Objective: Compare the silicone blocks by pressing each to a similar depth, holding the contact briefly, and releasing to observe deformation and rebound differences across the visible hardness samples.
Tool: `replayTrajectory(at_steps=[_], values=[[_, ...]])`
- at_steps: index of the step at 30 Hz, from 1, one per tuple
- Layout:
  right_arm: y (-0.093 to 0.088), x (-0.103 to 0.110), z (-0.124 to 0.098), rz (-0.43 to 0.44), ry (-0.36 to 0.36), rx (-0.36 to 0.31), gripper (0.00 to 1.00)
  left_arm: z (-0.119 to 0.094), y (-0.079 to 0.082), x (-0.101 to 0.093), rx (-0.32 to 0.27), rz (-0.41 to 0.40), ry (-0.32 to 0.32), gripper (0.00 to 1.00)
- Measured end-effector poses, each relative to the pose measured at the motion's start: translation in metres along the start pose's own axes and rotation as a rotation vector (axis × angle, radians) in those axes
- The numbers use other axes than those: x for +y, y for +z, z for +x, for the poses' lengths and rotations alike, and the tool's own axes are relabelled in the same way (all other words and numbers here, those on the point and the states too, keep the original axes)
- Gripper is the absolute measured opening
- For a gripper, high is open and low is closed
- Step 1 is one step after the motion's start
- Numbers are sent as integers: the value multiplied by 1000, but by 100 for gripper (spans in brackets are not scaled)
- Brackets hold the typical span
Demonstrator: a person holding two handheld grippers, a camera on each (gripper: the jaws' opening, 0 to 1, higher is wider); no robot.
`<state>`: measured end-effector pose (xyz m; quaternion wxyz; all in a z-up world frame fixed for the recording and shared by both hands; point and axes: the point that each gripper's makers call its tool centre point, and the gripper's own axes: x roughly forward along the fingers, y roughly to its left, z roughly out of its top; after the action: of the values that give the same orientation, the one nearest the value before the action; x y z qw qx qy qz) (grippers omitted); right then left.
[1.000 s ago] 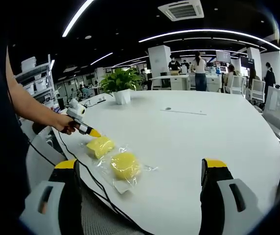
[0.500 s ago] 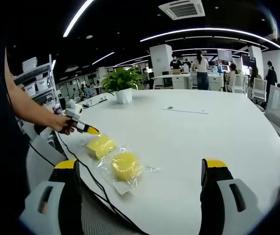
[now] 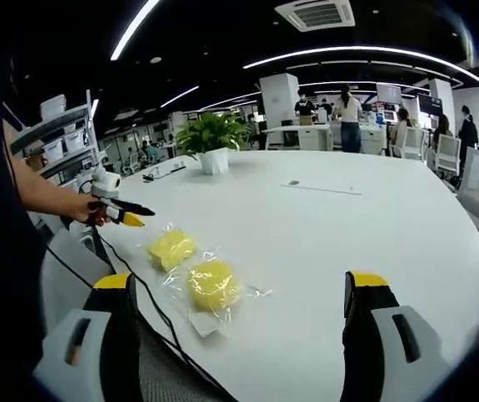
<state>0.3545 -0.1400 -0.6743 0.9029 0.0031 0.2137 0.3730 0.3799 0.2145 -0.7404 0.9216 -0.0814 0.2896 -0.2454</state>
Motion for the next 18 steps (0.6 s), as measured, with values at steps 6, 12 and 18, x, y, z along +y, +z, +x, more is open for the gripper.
replayTrajectory(at_steps=[6, 12, 18], values=[[-10, -4, 1, 13, -8, 20, 96, -24, -5, -17, 14, 98, -14, 100], [-16, -7, 1, -4, -21, 37, 96, -37, 1, -33, -11, 126, -31, 100], [-23, -10, 2, -21, -32, 52, 96, -46, -2, -44, -3, 127, -34, 100]])
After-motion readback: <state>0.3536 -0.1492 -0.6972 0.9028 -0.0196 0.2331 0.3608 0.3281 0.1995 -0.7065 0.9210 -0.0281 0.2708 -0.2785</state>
